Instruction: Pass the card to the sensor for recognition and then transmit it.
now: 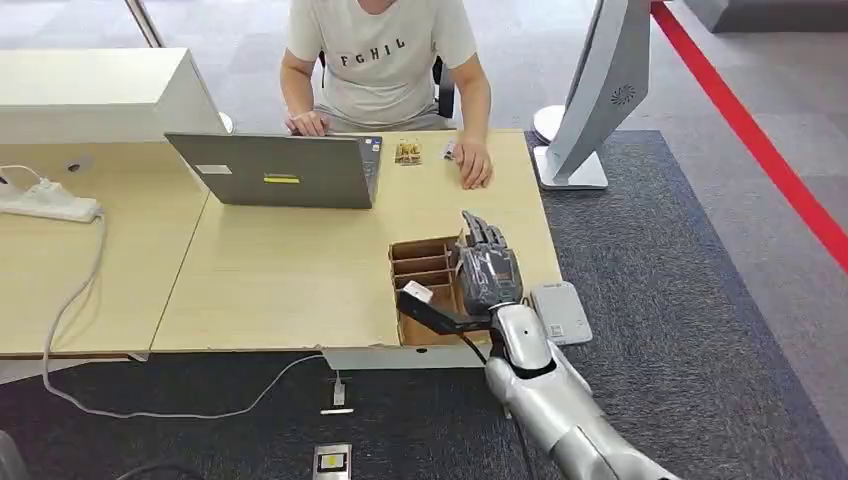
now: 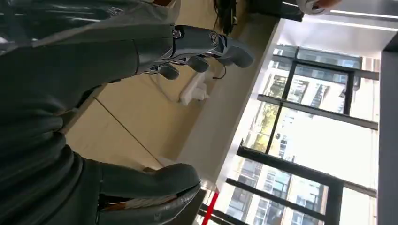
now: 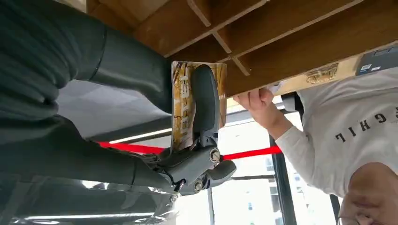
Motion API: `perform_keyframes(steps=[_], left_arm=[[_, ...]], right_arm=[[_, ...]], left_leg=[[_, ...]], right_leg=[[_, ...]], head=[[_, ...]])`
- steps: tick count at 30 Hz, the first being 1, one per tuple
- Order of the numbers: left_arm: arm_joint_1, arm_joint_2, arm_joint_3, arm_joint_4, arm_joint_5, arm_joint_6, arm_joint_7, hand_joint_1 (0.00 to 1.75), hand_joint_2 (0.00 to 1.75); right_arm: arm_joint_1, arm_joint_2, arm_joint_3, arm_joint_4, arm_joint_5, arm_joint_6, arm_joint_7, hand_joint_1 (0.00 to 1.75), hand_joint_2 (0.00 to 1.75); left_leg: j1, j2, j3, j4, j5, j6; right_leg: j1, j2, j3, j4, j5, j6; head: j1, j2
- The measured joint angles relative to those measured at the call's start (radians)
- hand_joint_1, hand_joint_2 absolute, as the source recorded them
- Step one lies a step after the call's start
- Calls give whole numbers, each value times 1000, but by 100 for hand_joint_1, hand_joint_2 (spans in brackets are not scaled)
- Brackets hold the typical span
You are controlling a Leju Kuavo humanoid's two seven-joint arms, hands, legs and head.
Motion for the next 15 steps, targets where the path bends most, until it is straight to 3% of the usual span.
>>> perform_keyframes(steps=[15], left_arm=[[0, 0, -4, 0, -12, 13, 0, 2, 175]], right_arm=[[-11, 14, 0, 24, -2, -49, -6, 175, 175]], left_leg=[[0, 0, 0, 0, 0, 0]], right_leg=[[0, 0, 0, 0, 0, 0]], head=[[0, 0]])
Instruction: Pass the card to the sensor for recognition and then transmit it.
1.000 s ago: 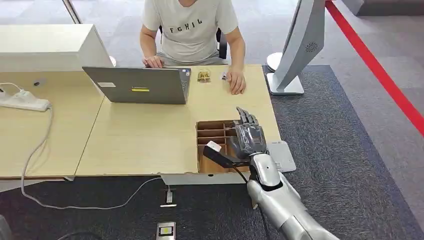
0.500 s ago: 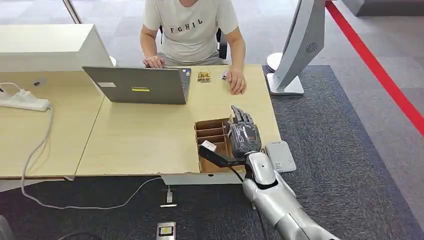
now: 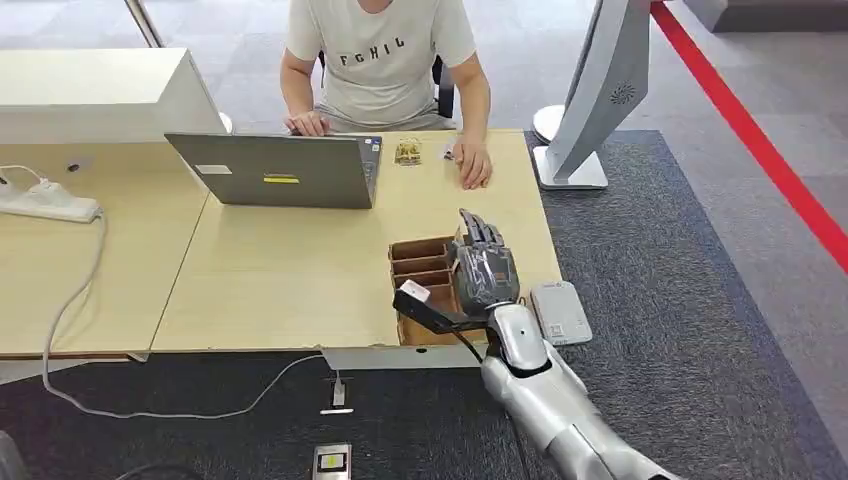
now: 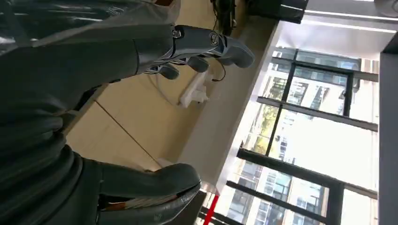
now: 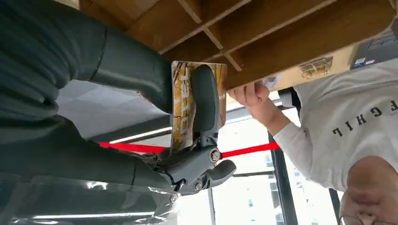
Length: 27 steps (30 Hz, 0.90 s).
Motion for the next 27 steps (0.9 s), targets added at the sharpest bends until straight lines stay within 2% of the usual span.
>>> perform_keyframes(steps=[7, 15, 22, 27], left_arm=[[0, 0, -4, 0, -12, 24, 0, 3, 175], [0, 0, -5, 1, -9, 30, 0, 2, 175], [-2, 0, -4, 1, 6, -15, 0, 2, 175], [-1, 0, -4, 4, 11, -42, 0, 2, 175]], right_arm=[[-4, -3, -5, -78, 16, -77, 21, 175, 175], [21, -8, -5, -238, 51, -69, 42, 175, 175], [9, 23, -2, -249, 39, -47, 18, 175, 175], [-41, 60, -1, -187, 24, -51, 8, 175, 175]], left_leg=[[0, 0, 0, 0, 0, 0], [0, 0, 0, 0, 0, 0], [0, 0, 0, 0, 0, 0], [0, 0, 0, 0, 0, 0]], right_leg=[[0, 0, 0, 0, 0, 0], [0, 0, 0, 0, 0, 0], [0, 0, 0, 0, 0, 0], [0, 0, 0, 1, 0, 0]], head=[[0, 0], [0, 0], [0, 0], [0, 0]])
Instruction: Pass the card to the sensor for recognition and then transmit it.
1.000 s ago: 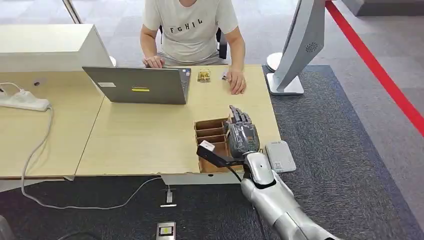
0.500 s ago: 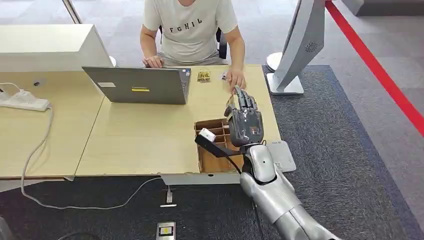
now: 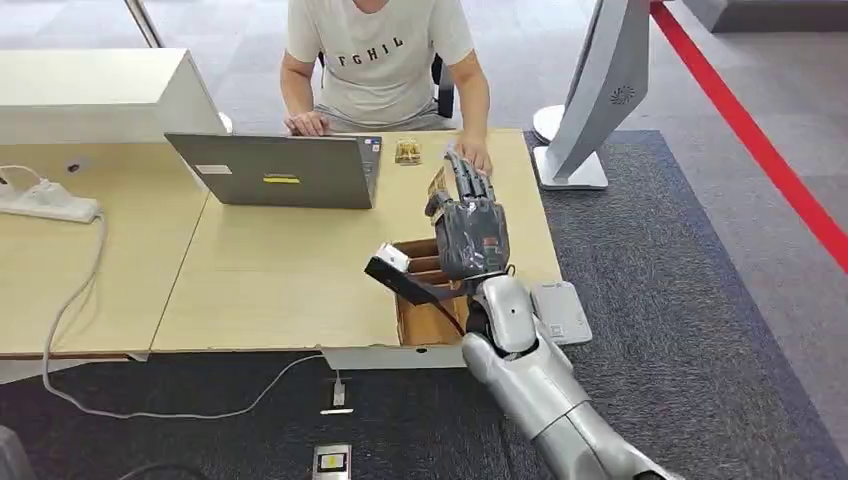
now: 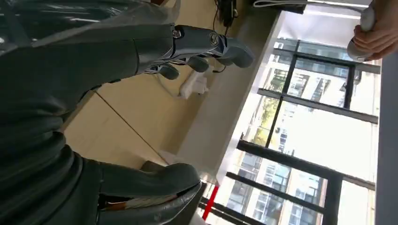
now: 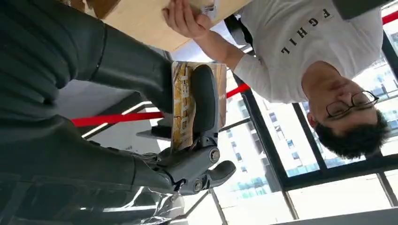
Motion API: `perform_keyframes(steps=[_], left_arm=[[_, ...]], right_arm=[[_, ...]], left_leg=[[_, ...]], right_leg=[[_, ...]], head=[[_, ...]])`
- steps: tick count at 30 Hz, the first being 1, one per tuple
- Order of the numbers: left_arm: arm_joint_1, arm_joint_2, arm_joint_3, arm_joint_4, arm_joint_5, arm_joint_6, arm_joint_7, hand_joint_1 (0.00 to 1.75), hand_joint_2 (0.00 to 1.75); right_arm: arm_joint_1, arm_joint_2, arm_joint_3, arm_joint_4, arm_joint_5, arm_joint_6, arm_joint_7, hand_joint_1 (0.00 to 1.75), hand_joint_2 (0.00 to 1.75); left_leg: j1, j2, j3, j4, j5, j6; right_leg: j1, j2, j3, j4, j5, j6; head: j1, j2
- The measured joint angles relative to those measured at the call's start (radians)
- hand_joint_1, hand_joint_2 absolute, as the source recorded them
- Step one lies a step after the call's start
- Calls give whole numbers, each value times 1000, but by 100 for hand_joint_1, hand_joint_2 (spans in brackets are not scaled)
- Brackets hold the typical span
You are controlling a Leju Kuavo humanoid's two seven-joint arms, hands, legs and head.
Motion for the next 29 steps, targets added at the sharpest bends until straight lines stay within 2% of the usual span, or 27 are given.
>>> perform_keyframes(steps=[7, 15, 19, 29], left_arm=[[0, -5, 0, 4, -27, 27, 0, 2, 175], [0, -5, -5, 4, -50, 109, 0, 2, 175], [0, -4, -16, 4, -59, 132, 0, 3, 175], [-1, -4, -26, 3, -67, 135, 0, 3, 175]], right_arm=[[-91, 66, 1, 135, -11, -19, -9, 175, 175], [-171, 112, 2, 274, -3, -24, -6, 175, 175], [-194, 126, 2, 326, 3, -26, 5, 175, 175], [-230, 140, 2, 433, 24, -25, 36, 175, 175]], left_leg=[[0, 0, 0, 0, 0, 0], [0, 0, 0, 0, 0, 0], [0, 0, 0, 0, 0, 0], [0, 0, 0, 0, 0, 0]], right_leg=[[0, 0, 0, 0, 0, 0], [0, 0, 0, 0, 0, 0], [0, 0, 0, 0, 0, 0], [0, 0, 0, 0, 0, 0]], head=[[0, 0], [0, 0], [0, 0], [0, 0]])
